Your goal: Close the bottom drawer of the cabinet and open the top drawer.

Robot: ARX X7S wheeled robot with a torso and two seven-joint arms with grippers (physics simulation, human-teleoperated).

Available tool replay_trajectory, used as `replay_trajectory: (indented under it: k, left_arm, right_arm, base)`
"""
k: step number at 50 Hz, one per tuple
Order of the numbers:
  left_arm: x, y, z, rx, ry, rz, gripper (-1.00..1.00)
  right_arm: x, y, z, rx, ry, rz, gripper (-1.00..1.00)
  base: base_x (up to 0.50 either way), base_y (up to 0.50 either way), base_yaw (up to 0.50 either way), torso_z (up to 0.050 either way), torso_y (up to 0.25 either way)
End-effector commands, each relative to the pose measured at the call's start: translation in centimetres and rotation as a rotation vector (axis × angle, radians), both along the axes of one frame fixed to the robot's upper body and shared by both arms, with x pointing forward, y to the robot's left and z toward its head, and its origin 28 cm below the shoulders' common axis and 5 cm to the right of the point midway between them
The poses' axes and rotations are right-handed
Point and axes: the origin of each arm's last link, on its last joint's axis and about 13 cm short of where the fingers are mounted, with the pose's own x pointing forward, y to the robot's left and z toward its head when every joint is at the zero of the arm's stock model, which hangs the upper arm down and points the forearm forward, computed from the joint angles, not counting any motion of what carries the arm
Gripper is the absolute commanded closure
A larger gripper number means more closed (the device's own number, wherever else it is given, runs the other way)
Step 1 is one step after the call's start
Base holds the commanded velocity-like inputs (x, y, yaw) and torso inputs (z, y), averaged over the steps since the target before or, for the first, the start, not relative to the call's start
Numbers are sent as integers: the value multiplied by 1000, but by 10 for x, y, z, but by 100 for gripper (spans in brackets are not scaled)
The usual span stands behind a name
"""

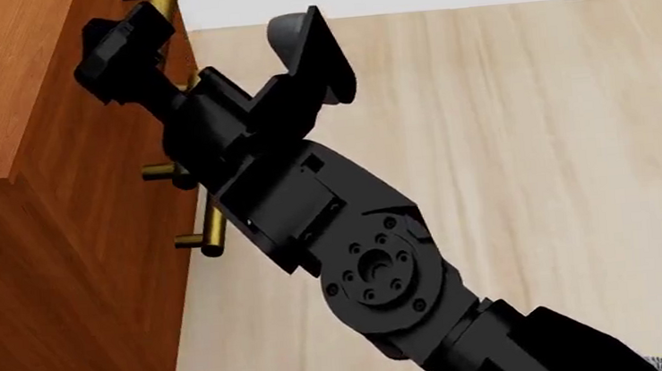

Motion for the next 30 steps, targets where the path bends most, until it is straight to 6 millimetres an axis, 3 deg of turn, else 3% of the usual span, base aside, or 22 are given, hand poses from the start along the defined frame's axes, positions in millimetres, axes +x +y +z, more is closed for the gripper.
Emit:
replay_trajectory:
  k: [1,2,3,30]
  left_arm:
    - [0,1,0,-1,-1,3,-100]
    - [0,1,0,0,0,3,-100]
    - [0,1,0,1,0,4,-100]
    - [0,-1,1,0,-4,-2,-100]
  right_arm:
    - [-3,14,-3,-16,12,36,-100]
    - [-3,14,-3,-11,13,37,-100]
    - [-3,13,-2,-12,10,35,100]
    - [-8,3,13,63,8,-6,100]
  base:
    - [0,6,9,0,0]
    - [11,6,9,0,0]
    - [0,6,9,0,0]
    - [0,1,2,0,0]
